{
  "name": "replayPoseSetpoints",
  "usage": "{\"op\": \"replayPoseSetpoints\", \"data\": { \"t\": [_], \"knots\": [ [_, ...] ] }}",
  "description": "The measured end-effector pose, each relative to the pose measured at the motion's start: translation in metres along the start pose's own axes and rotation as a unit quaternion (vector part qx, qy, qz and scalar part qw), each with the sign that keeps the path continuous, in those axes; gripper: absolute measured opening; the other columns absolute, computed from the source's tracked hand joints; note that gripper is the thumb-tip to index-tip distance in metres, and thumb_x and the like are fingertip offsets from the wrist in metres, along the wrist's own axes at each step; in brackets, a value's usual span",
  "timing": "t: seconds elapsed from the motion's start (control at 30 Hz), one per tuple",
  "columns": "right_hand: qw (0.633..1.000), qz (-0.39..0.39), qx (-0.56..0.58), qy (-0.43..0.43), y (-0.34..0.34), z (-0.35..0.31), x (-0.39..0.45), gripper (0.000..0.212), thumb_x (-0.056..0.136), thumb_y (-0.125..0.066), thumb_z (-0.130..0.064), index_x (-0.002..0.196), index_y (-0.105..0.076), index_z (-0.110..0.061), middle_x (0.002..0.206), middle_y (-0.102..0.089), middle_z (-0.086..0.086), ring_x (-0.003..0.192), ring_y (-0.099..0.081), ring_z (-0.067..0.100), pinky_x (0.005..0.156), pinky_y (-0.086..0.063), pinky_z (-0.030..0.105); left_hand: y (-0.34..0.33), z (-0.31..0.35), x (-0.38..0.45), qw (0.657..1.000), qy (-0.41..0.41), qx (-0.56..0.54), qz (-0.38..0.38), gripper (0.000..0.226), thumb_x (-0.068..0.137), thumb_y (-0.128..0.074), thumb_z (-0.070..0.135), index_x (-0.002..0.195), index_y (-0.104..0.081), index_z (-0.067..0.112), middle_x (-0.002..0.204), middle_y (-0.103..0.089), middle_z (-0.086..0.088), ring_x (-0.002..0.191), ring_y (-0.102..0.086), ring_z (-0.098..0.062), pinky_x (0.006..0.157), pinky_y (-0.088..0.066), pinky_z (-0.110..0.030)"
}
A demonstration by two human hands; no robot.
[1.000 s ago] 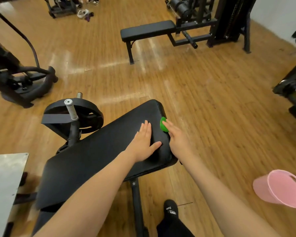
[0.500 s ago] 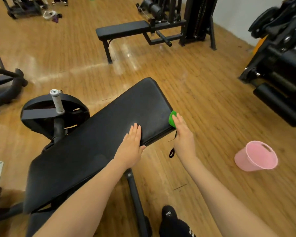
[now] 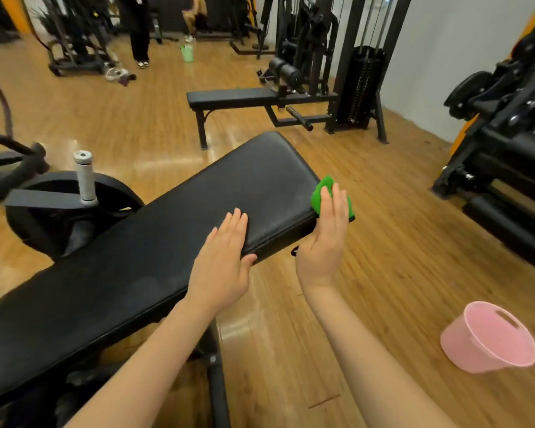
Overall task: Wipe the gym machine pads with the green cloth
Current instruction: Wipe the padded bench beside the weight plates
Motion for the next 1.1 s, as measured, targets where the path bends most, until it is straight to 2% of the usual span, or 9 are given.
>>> {"op": "replayPoseSetpoints", "data": {
  "t": [0.17, 0.37, 0.47, 0.57, 0.67, 0.77, 0.87, 0.97, 1.1],
  "knots": [
    [0.994, 0.073, 0.011, 0.076, -0.015, 0.015, -0.007, 0.044, 0.094, -0.028, -0.005, 0.136, -0.041, 0.002, 0.143, -0.038, 0.017, 0.137, -0.022, 0.029, 0.115, -0.020, 0.044, -0.011, -0.005, 0.000, 0.998, -0.013, 0.010, 0.068, 0.063, 0.102, -0.038, 0.033, 0.155, -0.007, 0.018, 0.162, -0.007, 0.004, 0.149, -0.006, -0.012, 0.117, -0.006, -0.025],
    [0.981, 0.137, 0.019, 0.135, -0.026, 0.027, -0.010, 0.050, 0.089, -0.034, 0.011, 0.138, -0.039, -0.001, 0.144, -0.038, 0.018, 0.138, -0.023, 0.030, 0.116, -0.017, 0.041, -0.022, -0.012, 0.000, 0.991, -0.037, 0.014, 0.127, 0.057, 0.103, -0.034, 0.035, 0.155, -0.013, 0.021, 0.161, -0.013, 0.006, 0.147, -0.012, -0.010, 0.116, -0.020, -0.033],
    [0.980, 0.141, 0.023, 0.138, -0.027, 0.027, -0.014, 0.052, 0.088, -0.036, 0.012, 0.138, -0.040, -0.002, 0.145, -0.038, 0.017, 0.138, -0.025, 0.033, 0.115, -0.018, 0.045, -0.025, -0.013, 0.000, 0.989, -0.045, 0.017, 0.141, 0.056, 0.104, -0.034, 0.035, 0.155, -0.015, 0.021, 0.161, -0.015, 0.006, 0.147, -0.014, -0.009, 0.115, -0.024, -0.035],
    [0.979, 0.137, 0.011, 0.153, -0.026, 0.023, -0.025, 0.052, 0.087, -0.028, 0.004, 0.137, -0.042, -0.001, 0.144, -0.039, 0.018, 0.138, -0.025, 0.034, 0.115, -0.018, 0.047, -0.026, -0.014, 0.000, 0.988, -0.049, 0.010, 0.145, 0.056, 0.104, -0.034, 0.035, 0.155, -0.015, 0.020, 0.161, -0.016, 0.005, 0.147, -0.015, -0.010, 0.115, -0.023, -0.035],
    [0.978, 0.101, -0.006, 0.183, -0.034, 0.012, -0.051, 0.055, 0.082, -0.026, 0.003, 0.134, -0.046, 0.000, 0.142, -0.042, 0.019, 0.137, -0.025, 0.033, 0.114, -0.012, 0.042, -0.024, -0.015, -0.003, 0.989, -0.057, 0.006, 0.138, 0.058, 0.103, -0.037, 0.035, 0.154, -0.016, 0.020, 0.161, -0.017, 0.005, 0.147, -0.014, -0.009, 0.115, -0.022, -0.032],
    [0.965, 0.043, -0.032, 0.257, -0.043, -0.002, -0.079, 0.049, 0.085, -0.034, 0.005, 0.131, -0.050, -0.001, 0.138, -0.047, 0.018, 0.135, -0.028, 0.030, 0.114, -0.011, 0.037, -0.026, -0.024, -0.016, 0.987, -0.062, 0.014, 0.150, 0.060, 0.101, -0.043, 0.033, 0.154, -0.018, 0.019, 0.160, -0.020, 0.004, 0.146, -0.017, -0.010, 0.114, -0.021, -0.029],
    [0.947, 0.011, -0.085, 0.311, -0.027, 0.002, -0.071, 0.047, 0.086, -0.035, 0.002, 0.129, -0.053, -0.004, 0.136, -0.051, 0.014, 0.133, -0.036, 0.031, 0.111, -0.017, 0.040, -0.035, -0.050, -0.041, 0.980, -0.001, 0.024, 0.199, 0.062, 0.099, -0.048, 0.034, 0.152, -0.025, 0.014, 0.157, -0.028, -0.001, 0.144, -0.026, -0.016, 0.114, -0.022, -0.030],
    [0.950, 0.034, -0.104, 0.293, -0.014, 0.014, -0.057, 0.049, 0.084, -0.039, 0.007, 0.129, -0.053, -0.006, 0.137, -0.050, 0.012, 0.134, -0.034, 0.032, 0.112, -0.012, 0.046, -0.049, -0.079, -0.066, 0.963, 0.086, 0.026, 0.255, 0.062, 0.096, -0.052, 0.039, 0.148, -0.034, 0.009, 0.152, -0.038, -0.008, 0.140, -0.033, -0.023, 0.117, -0.019, -0.034],
    [0.953, 0.035, -0.061, 0.293, -0.040, 0.004, -0.085, 0.049, 0.086, -0.034, 0.009, 0.131, -0.050, -0.002, 0.138, -0.048, 0.016, 0.135, -0.030, 0.031, 0.116, -0.007, 0.034, -0.070, -0.102, -0.087, 0.945, 0.148, 0.052, 0.288, 0.070, 0.095, -0.049, 0.040, 0.150, -0.026, 0.003, 0.157, -0.026, -0.014, 0.147, -0.018, -0.029, 0.119, -0.005, -0.039]
  ]
}}
Point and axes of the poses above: each hand's wrist, its own x-axis towards the middle knuckle, its own y-axis out of the back of the hand, z = x × y, the point moved 2 cm from there along x, towards the middle knuckle
